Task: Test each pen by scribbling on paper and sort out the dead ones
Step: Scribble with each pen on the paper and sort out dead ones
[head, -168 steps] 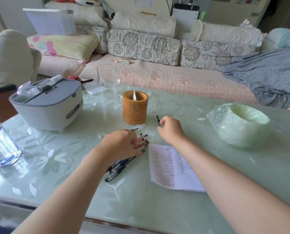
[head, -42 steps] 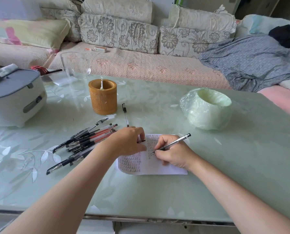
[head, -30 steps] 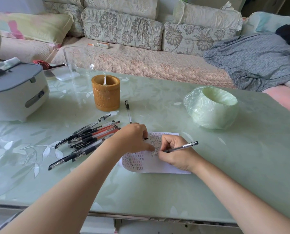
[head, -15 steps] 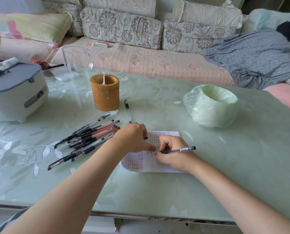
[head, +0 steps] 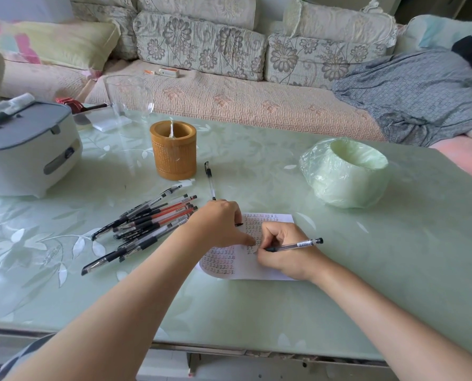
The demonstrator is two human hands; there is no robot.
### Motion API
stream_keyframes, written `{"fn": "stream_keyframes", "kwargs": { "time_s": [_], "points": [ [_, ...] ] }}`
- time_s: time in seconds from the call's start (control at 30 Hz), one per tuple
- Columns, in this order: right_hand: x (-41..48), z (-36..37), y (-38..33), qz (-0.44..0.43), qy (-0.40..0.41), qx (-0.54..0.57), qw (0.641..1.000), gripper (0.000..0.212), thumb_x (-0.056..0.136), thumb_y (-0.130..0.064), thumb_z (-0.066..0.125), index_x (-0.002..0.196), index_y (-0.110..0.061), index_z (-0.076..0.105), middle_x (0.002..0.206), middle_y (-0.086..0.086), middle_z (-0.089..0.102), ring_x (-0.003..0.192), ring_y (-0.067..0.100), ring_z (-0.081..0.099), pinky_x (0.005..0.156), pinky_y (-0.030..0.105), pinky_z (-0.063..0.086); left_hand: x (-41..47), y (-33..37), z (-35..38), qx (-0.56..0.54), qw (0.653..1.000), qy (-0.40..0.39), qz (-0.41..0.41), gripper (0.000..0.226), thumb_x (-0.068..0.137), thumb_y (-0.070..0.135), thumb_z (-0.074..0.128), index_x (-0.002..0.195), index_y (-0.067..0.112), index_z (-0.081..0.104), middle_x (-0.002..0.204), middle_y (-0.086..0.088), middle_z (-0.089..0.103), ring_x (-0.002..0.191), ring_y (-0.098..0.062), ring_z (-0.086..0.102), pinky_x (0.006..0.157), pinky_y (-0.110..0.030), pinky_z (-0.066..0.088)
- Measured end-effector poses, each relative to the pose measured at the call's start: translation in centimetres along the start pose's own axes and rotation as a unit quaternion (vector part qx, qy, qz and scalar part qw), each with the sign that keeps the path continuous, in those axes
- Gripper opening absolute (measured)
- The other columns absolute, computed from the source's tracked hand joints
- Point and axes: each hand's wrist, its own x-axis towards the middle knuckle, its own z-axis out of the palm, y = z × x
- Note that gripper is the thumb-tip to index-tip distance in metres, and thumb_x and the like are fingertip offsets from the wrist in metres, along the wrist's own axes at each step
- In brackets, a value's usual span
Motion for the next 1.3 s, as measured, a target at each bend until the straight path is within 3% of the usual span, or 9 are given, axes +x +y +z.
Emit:
{"fn": "stream_keyframes", "kwargs": {
  "time_s": [0.47,0.87,1.3],
  "points": [
    [-0.07,0.19,-0.1,-0.011,0.024,-0.009,1.0,0.014,0.065,-0.011,0.058,0.063,-0.008,0.045,0.058,-0.004,0.041,0.056,0.01,0.036,0.052,0.026,0.026,-0.04,0.06,0.02,0.002,1.0,0.0,-0.003,0.053,0.062,0.063,0.079,0.091,0.026,0.055,0.094,0.005,0.056,0.084,-0.012,0.049,0.064,-0.025,0.037],
    [-0.05,0.02,-0.06,-0.007,0.001,0.003,1.0,0.014,0.067,-0.011,0.061,0.062,-0.015,0.049,0.058,-0.01,0.046,0.057,0.008,0.041,0.055,0.026,0.033,-0.04,0.16,-0.18,0.0,1.0,-0.005,-0.01,0.053,0.061,0.063,0.08,0.092,0.026,0.056,0.092,0.006,0.055,0.082,-0.012,0.05,0.061,-0.025,0.038],
    [-0.15,-0.11,-0.68,0.003,0.009,0.035,0.999,0.016,0.065,-0.009,0.06,0.06,-0.013,0.045,0.057,-0.005,0.041,0.056,0.012,0.035,0.052,0.027,0.026,-0.29,0.26,-0.26,0.006,1.0,-0.005,-0.003,0.056,0.062,0.063,0.079,0.095,0.023,0.059,0.093,0.004,0.058,0.085,-0.013,0.052,0.069,-0.025,0.044]
  ]
}}
